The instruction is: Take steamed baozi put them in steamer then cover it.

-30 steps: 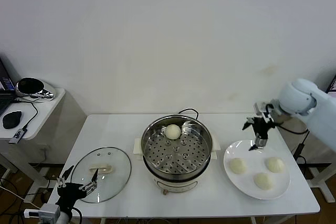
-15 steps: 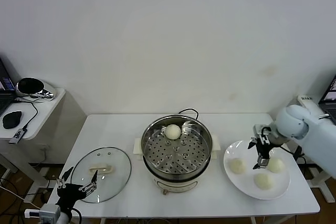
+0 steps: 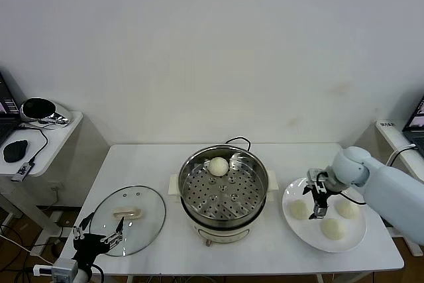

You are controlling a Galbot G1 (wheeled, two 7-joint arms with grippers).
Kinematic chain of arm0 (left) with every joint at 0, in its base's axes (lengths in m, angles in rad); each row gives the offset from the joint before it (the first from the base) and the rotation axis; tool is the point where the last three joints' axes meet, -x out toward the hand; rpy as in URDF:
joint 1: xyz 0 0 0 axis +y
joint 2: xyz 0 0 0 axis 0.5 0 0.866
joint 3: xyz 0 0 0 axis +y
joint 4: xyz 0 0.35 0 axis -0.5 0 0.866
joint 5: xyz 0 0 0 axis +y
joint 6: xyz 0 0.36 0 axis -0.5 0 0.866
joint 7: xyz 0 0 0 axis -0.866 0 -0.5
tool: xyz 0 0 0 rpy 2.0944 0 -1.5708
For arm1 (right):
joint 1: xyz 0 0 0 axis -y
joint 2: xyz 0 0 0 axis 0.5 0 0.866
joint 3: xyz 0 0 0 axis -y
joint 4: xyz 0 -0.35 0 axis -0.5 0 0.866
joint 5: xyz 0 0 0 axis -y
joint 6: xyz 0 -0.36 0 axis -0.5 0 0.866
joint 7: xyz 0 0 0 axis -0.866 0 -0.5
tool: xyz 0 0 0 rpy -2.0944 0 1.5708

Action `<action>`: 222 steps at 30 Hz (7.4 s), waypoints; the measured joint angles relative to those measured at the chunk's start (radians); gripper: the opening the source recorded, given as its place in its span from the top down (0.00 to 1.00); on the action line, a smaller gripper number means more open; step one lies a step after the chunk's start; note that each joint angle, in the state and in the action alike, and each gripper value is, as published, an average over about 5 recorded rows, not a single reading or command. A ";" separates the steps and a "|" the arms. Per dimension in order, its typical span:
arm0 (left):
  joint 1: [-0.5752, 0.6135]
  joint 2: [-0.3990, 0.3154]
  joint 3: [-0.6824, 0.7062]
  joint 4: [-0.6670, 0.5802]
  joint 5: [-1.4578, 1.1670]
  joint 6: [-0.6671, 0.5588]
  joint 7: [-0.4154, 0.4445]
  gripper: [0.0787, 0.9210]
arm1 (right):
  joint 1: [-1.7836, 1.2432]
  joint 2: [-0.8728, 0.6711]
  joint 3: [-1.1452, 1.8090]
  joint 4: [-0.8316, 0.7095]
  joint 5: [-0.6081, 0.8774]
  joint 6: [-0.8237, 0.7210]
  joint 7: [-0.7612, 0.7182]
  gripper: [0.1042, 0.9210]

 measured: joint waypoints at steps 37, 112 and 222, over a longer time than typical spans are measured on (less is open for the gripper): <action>-0.021 0.000 0.002 0.029 0.003 -0.002 0.000 0.12 | 0.005 0.054 -0.004 -0.079 -0.026 0.036 0.004 0.43; -0.044 -0.091 -0.057 -0.119 -0.042 0.103 -0.061 0.12 | 0.649 0.751 -0.603 -0.239 0.405 -0.193 -0.080 0.42; -0.024 -0.112 -0.033 -0.068 0.015 0.129 -0.039 0.12 | -0.178 -0.156 0.121 0.077 -0.140 0.098 -0.093 0.12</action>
